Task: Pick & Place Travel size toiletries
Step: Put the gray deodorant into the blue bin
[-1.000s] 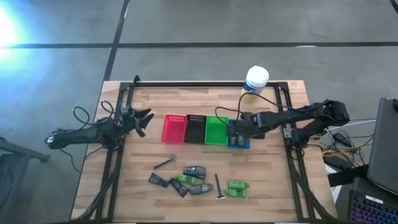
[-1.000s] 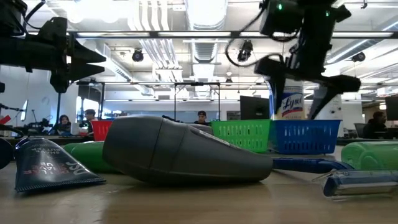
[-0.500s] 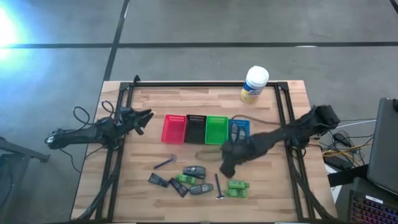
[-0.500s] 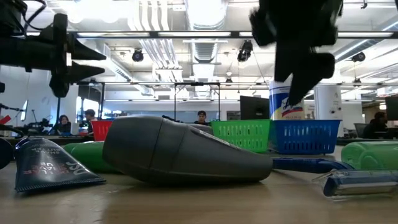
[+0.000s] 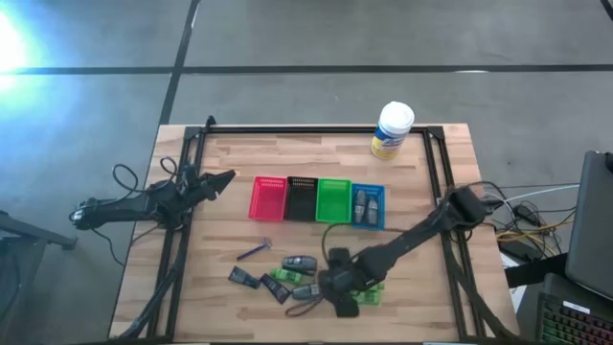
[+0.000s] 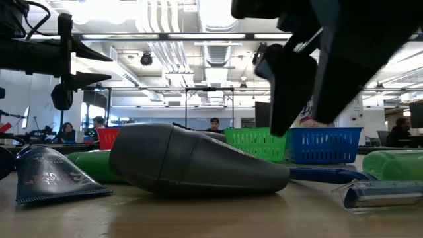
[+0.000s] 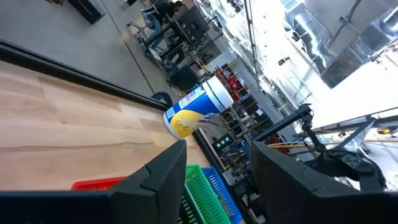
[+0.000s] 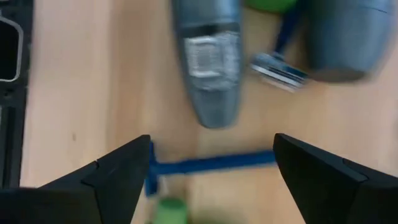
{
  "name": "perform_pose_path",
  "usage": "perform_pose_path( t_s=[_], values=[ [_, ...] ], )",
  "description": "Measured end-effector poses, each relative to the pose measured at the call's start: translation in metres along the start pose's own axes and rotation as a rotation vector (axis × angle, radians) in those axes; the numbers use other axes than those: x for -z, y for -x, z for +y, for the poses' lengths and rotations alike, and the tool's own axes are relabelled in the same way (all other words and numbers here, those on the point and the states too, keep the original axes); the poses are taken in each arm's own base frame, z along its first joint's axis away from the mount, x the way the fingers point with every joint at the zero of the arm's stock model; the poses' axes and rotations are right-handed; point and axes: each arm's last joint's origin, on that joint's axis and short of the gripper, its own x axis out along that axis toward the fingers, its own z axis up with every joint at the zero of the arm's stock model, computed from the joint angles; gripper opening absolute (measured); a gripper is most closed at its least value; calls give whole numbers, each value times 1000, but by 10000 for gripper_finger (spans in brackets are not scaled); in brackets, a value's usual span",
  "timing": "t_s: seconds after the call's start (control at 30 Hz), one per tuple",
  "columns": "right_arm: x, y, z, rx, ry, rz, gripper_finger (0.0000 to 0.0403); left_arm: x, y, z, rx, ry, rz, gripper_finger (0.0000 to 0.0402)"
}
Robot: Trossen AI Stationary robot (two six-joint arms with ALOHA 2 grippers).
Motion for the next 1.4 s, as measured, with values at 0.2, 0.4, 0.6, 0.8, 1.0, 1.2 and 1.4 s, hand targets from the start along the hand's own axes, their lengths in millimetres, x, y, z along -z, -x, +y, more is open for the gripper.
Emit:
perform_pose_path(
  t_s=[0.2,0.4,0.6,0.8,1.0,1.2,1.4],
  values=[
    [-23,-8,14,3,11,-63,353,0,0,0,0,1,0,184],
    [-45,-11,24,17,6,-137,345,0,0,0,0,0,1,184],
    [-52,-37,28,31,44,-122,328,0,0,0,0,1,1,184],
    [-59,-52,29,60,0,-31,315,0,0,0,-1,0,1,184],
    [-63,-64,28,62,-12,52,300,0,0,0,-1,0,2,184],
    [-62,-63,29,52,-33,109,283,0,0,0,-1,0,2,184],
    [-61,-56,22,66,-127,189,233,0,0,0,-1,0,2,184]
  ],
)
